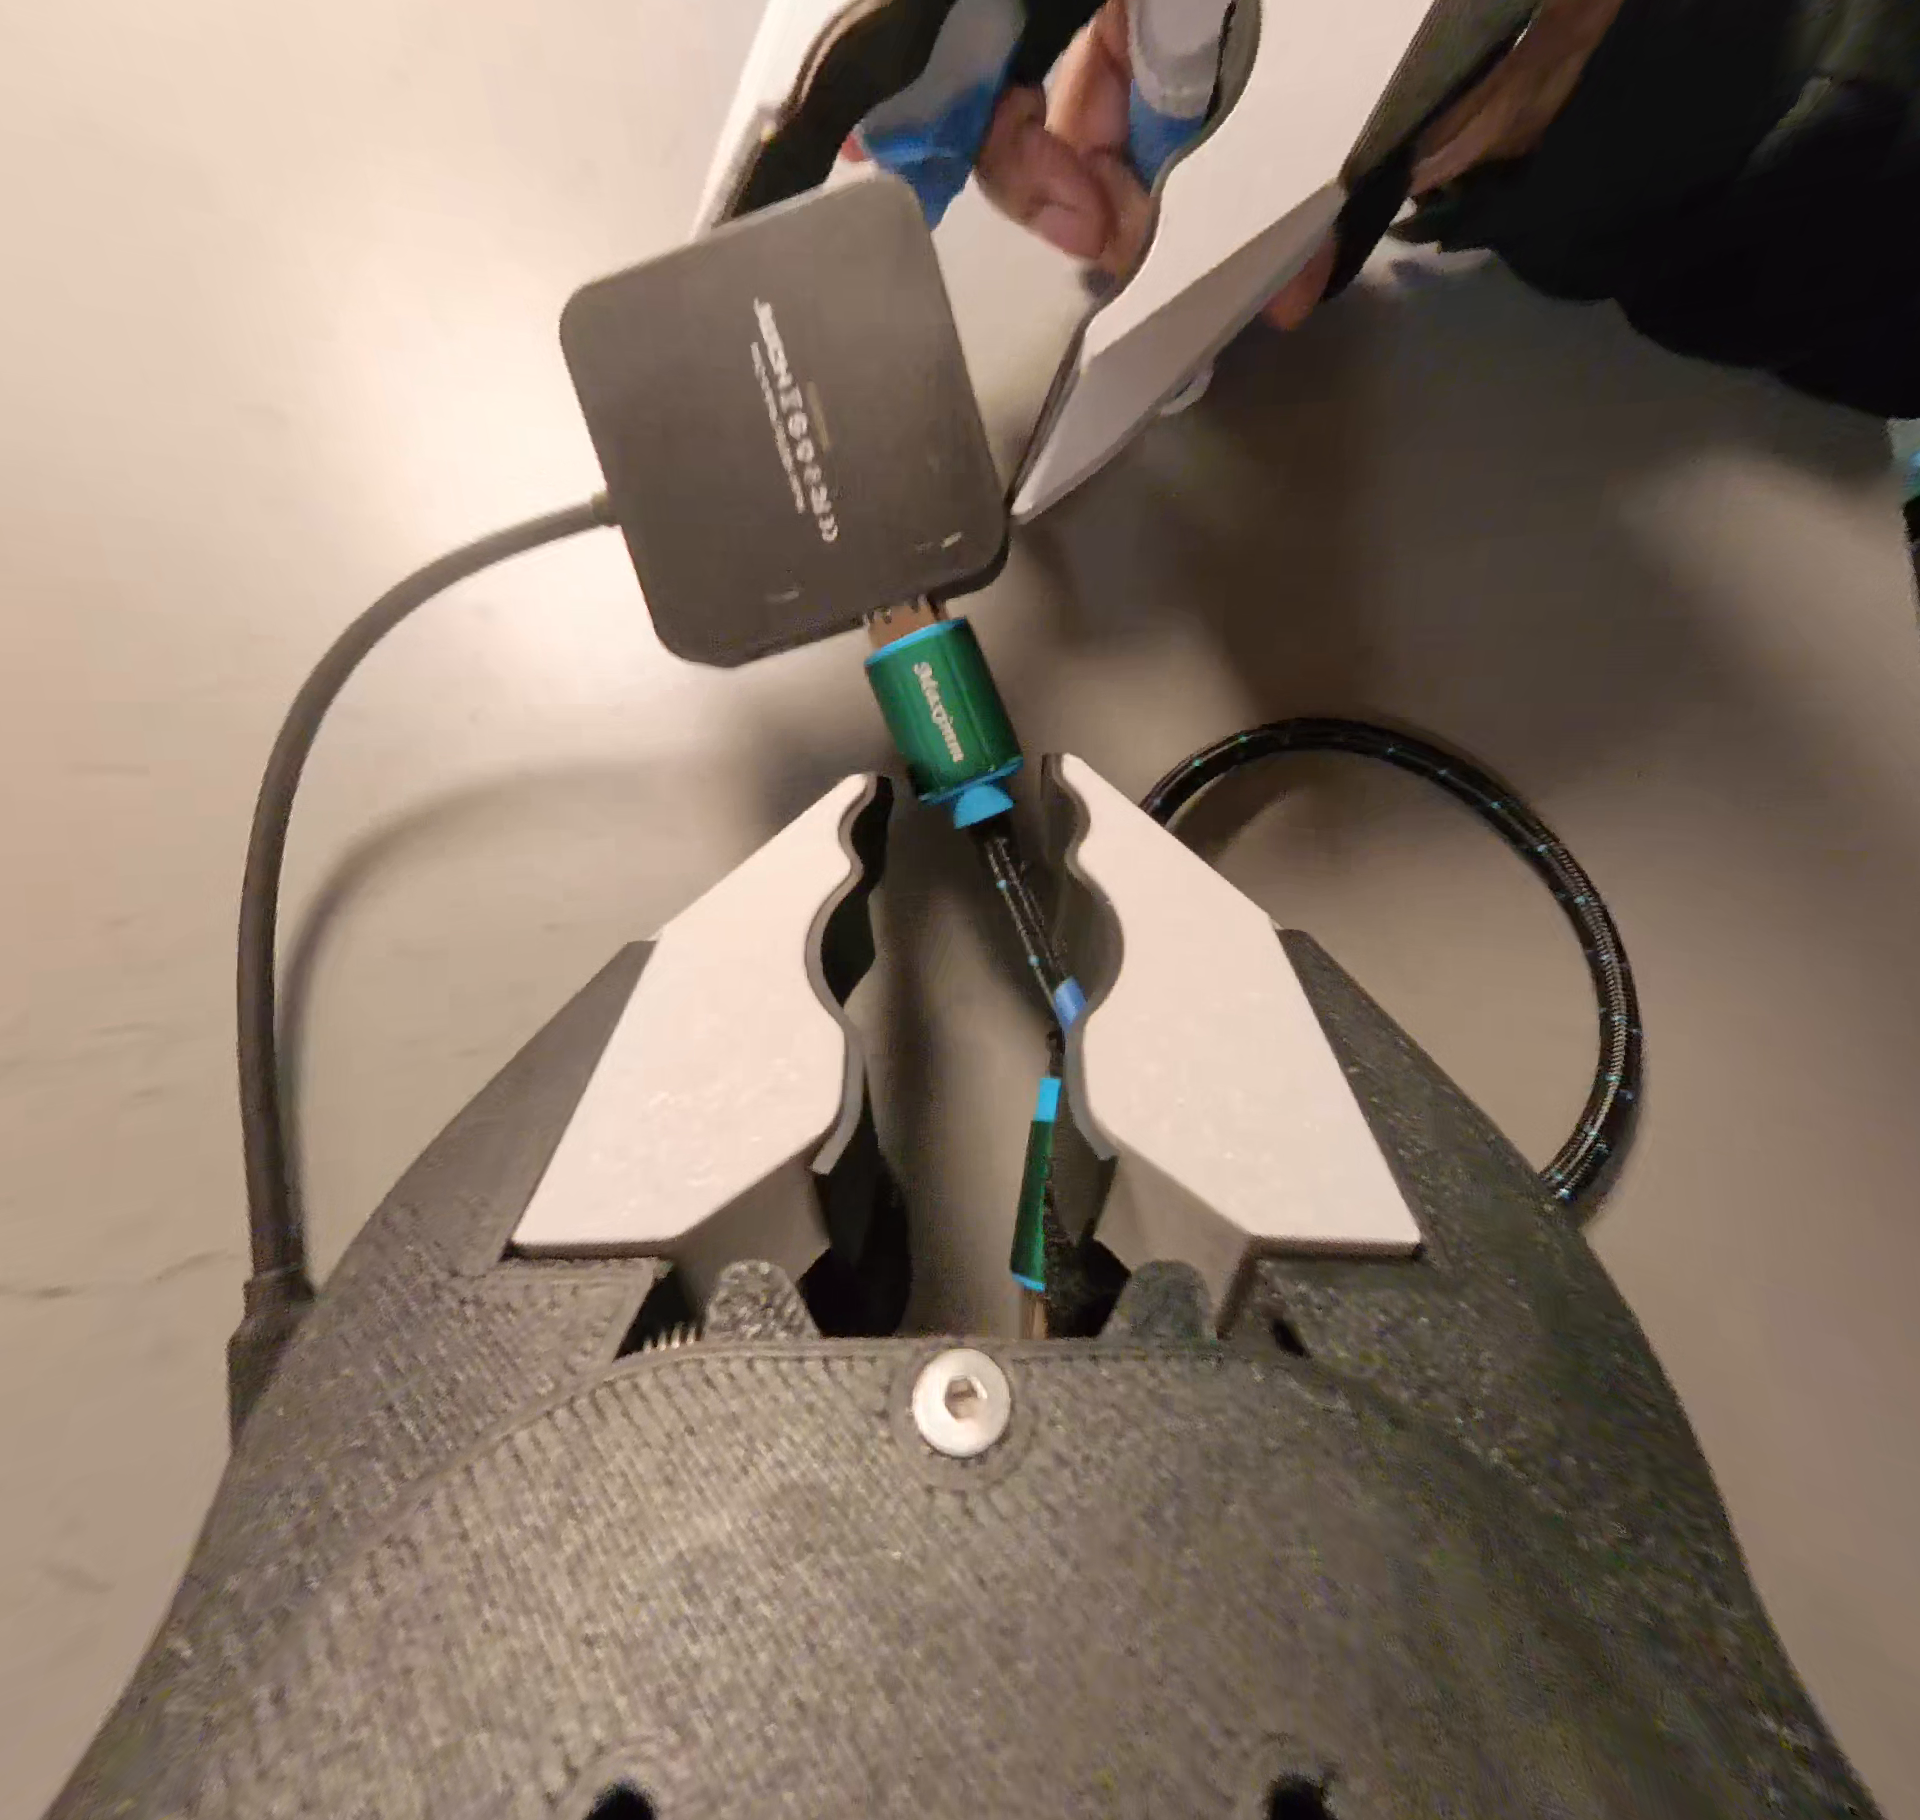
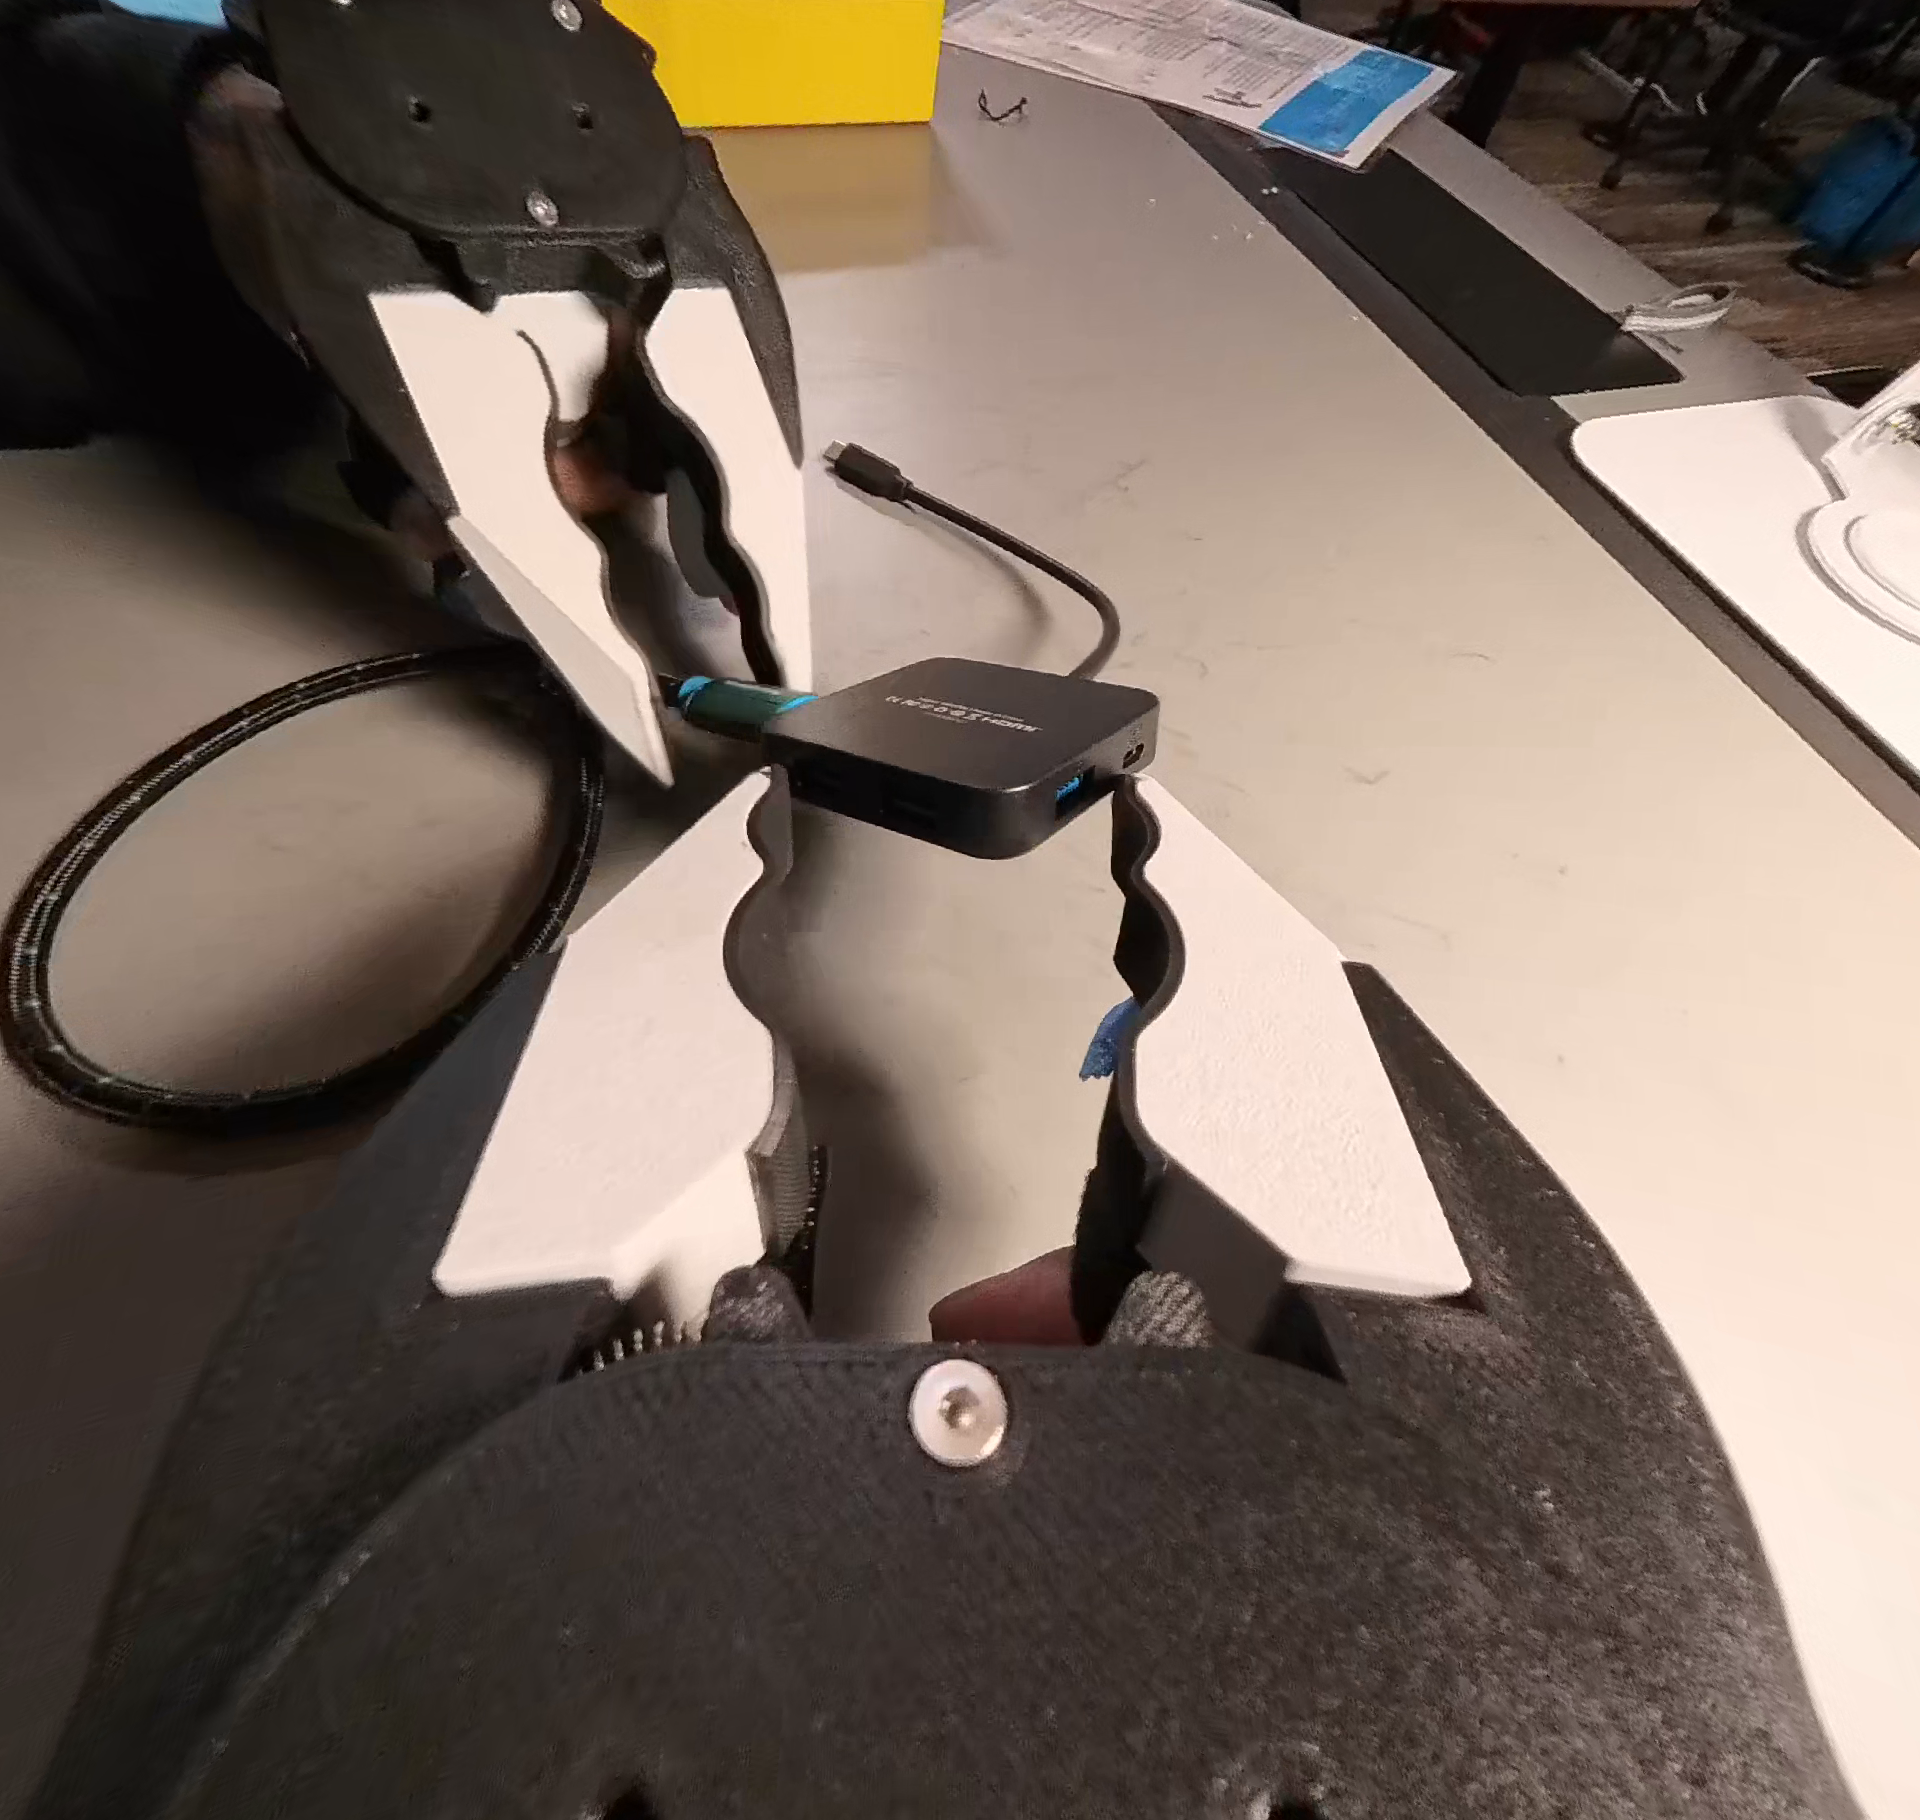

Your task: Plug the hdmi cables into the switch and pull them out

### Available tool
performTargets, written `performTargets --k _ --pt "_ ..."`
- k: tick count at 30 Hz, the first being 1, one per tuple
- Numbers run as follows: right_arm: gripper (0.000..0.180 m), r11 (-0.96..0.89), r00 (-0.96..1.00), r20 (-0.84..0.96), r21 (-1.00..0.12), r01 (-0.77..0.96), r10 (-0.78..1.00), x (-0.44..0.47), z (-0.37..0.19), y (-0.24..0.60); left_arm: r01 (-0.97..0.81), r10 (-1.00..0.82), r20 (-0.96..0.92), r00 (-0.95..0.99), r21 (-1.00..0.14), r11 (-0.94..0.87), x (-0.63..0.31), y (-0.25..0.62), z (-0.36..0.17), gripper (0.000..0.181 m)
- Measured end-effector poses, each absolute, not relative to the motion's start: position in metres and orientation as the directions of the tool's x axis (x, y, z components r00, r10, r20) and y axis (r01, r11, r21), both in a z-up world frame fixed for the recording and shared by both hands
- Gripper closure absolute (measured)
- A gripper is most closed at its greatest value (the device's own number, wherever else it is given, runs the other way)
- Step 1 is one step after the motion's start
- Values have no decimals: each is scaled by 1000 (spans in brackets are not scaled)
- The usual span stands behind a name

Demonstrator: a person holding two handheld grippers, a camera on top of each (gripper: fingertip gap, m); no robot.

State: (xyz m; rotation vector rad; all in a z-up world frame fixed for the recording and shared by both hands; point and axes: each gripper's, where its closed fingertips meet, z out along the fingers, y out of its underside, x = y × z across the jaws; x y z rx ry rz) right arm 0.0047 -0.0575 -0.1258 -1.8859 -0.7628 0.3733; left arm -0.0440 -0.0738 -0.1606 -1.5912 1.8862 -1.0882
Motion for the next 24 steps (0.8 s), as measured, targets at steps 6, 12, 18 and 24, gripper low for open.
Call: performTargets --k 6,12,18,24 --pt "116 -269 735 49 -912 308 676 1 -122 -61 -576 -957 161 -240 -818 7 -39 -77 -153 157" --pt "115 -225 694 15 -941 254 720 2 -107 -70 -495 -952 14 -306 -857 147 -35 -87 -140 157" --pt "114 -183 684 103 -925 333 723 4 -102 -76 -450 -955 -75 -287 -870 203 -31 -89 -131 158" --pt "108 -196 694 126 -910 366 709 3 -107 -73 -435 -962 -79 -262 -880 191 -28 -88 -127 157"
